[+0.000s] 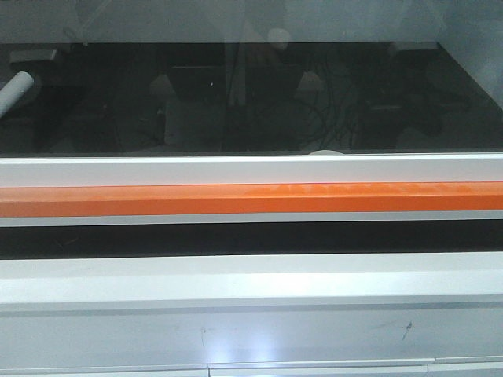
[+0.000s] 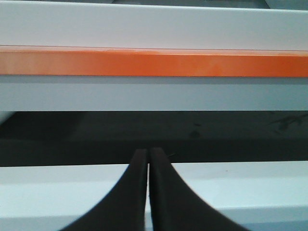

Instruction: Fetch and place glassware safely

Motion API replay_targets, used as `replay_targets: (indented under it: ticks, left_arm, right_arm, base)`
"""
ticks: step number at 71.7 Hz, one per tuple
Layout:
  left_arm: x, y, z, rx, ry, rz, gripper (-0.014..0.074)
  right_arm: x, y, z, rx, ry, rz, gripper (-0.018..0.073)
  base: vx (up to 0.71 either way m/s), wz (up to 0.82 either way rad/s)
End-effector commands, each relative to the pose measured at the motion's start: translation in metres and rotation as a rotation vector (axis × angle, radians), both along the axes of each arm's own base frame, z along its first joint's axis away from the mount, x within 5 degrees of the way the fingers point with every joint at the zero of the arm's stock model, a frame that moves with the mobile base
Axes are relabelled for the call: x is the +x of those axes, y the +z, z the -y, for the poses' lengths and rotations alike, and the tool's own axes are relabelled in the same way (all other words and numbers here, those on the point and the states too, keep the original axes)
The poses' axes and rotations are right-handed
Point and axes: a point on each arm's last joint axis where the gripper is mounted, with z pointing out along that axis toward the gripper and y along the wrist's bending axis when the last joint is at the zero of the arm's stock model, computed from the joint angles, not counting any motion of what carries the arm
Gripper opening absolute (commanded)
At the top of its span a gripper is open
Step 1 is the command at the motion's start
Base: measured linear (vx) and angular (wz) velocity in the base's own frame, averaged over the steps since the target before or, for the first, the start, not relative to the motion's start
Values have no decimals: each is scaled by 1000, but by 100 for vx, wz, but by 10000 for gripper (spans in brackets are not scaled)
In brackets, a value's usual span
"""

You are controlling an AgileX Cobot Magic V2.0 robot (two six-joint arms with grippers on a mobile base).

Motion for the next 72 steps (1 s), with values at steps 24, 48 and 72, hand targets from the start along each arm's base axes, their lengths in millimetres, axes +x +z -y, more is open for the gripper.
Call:
replay_targets:
  ticks: [24, 48, 72]
  left_arm:
    - [0, -3, 0, -15, 2, 59, -7]
    - [0, -3, 0, -15, 2, 59, -7]
    - [0, -3, 0, -15, 2, 60, -7]
  right_arm:
    - [-1, 0, 0, -12, 1, 61, -8]
    - [-1, 0, 0, -12, 1, 61, -8]
    - [-1, 2, -1, -15, 3, 79, -8]
  base:
    - [0, 0]
    - [0, 0]
    - [0, 0]
